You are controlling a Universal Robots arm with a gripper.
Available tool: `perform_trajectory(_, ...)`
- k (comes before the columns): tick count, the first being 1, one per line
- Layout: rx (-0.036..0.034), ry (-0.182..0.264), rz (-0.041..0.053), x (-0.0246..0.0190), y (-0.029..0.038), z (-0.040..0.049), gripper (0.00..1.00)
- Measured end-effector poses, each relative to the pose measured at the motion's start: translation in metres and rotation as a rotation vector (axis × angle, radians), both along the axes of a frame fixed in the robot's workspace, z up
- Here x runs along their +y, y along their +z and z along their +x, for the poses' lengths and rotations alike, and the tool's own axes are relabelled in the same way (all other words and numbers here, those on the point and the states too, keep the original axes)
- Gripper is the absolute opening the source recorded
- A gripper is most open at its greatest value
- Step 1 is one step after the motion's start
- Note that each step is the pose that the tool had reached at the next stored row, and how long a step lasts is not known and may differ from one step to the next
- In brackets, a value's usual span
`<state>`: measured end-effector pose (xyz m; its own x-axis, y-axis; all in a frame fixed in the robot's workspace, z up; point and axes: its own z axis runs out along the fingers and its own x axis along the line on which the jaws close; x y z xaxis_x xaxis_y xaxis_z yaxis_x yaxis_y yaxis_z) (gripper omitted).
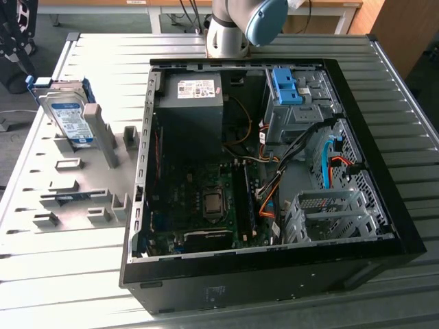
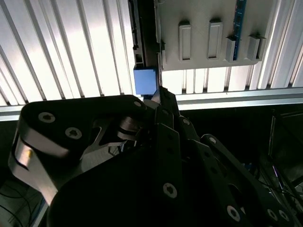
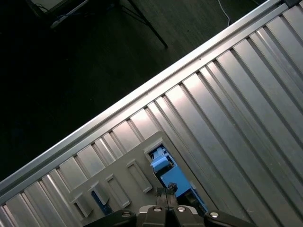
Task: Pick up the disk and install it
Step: 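Pick up the disk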
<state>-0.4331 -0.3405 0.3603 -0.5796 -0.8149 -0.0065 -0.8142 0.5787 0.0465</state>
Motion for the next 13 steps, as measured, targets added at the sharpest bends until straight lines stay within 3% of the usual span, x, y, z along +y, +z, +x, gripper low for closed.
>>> perform_trajectory(6, 0.0, 0.007, 0.0, 0.0, 0.0, 0.0, 0.11)
perform_trajectory(13, 0.0, 0.053, 0.0, 0.0, 0.0, 0.0, 0.11)
